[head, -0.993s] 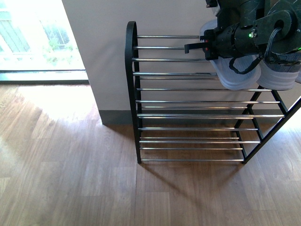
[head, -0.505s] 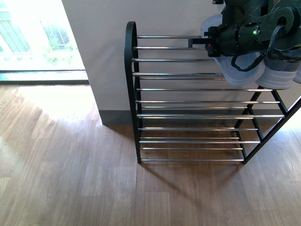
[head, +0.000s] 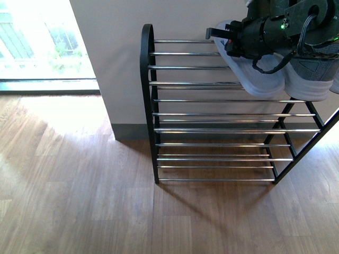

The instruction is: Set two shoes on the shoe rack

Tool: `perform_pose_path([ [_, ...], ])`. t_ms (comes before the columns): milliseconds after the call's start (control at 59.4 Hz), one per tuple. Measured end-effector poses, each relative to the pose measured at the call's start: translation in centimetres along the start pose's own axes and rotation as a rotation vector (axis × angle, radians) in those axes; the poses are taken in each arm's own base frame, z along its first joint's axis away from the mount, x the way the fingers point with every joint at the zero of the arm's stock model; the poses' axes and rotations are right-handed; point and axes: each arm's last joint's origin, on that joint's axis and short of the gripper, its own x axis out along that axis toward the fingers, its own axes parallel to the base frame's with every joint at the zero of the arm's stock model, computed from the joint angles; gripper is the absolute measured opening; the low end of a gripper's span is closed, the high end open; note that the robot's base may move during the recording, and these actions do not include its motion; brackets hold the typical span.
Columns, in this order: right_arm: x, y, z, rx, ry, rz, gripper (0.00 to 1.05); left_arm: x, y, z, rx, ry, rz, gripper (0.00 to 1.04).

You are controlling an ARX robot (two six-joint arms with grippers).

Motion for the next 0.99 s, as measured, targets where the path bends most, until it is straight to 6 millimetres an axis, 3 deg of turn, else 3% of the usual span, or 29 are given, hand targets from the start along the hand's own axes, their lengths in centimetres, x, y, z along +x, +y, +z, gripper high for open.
perform_pose_path([
  [135,0.1,-0.2,0.3,0.007,-0.002,-0.018,0.03,0.0,0.0,0.0,0.000,0.000,0.000,0.02],
  [370,-0.1,-0.9,0.2,0.031,0.000,-0.049,0.45,0.0,0.0,0.0,0.000,0.000,0.000,0.02],
  [572,-1.6,-1.1,0.5,0.036,0.053,-0.065,0.73,0.0,0.0,0.0,0.000,0.000,0.000,0.02],
  [757,-4.6,-1.0,3.1,0.064,0.034,-0.066,0.97,0.0,0.0,0.0,0.000,0.000,0.000,0.02],
  [825,-5.9,-1.0,4.0,0.066,0.019,-0.069,0.95,0.0,0.0,0.0,0.000,0.000,0.000,0.02],
  [942,-10.9,-1.2,6.2,0.009,-0.111,-0.123,0.96,0.0,0.0,0.0,0.000,0.000,0.000,0.02],
  [993,-12.0,-1.3,6.6,-0.016,-0.155,-0.139,0.96,0.0,0.0,0.0,0.000,0.000,0.000,0.02],
])
